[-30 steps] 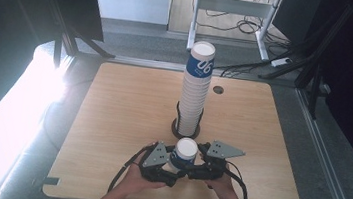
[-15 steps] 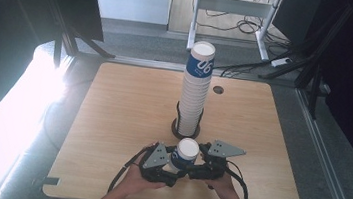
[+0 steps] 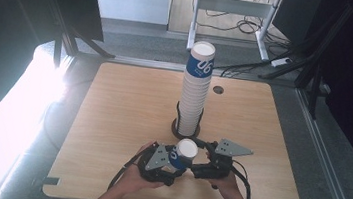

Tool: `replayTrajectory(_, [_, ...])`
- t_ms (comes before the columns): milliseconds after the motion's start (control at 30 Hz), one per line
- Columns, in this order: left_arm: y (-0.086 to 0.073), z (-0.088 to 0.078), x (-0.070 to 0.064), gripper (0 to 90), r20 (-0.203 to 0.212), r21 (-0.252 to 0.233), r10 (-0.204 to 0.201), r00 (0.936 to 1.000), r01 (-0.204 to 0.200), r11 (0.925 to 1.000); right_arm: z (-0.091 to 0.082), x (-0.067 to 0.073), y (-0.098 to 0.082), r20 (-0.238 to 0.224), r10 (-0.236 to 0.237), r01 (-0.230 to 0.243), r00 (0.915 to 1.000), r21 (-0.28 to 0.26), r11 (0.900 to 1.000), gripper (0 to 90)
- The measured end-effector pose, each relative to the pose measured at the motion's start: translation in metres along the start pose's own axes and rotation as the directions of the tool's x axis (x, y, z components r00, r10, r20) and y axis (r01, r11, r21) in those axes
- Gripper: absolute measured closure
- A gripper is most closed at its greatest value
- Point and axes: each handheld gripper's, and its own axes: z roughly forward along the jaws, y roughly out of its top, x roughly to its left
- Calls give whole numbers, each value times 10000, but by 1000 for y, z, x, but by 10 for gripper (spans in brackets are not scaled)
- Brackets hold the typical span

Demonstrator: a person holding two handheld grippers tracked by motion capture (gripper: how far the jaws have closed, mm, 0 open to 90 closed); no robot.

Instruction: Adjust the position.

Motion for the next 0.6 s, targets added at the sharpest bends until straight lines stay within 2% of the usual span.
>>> replayTrajectory(133, [-1,-2,2,201,-272,268,295,9992,-287,9992,-8,-1,3,46,-24,25,10000,-103,9999,167])
replayTrajectory(333, [-2,-5,5,202,-730,699,743,9946,-692,9951,-21,-5,7,221,-73,74,9997,-39,10000,167])
replayTrajectory(533, [-1,-7,5,202,-1051,1237,1289,9861,-1157,9855,-28,-7,6,460,-263,236,9986,594,9980,165])
replayTrajectory(600, [-2,-6,5,202,-1034,1350,1308,9860,-1164,9840,-29,-8,5,541,-298,253,9981,819,9963,165])
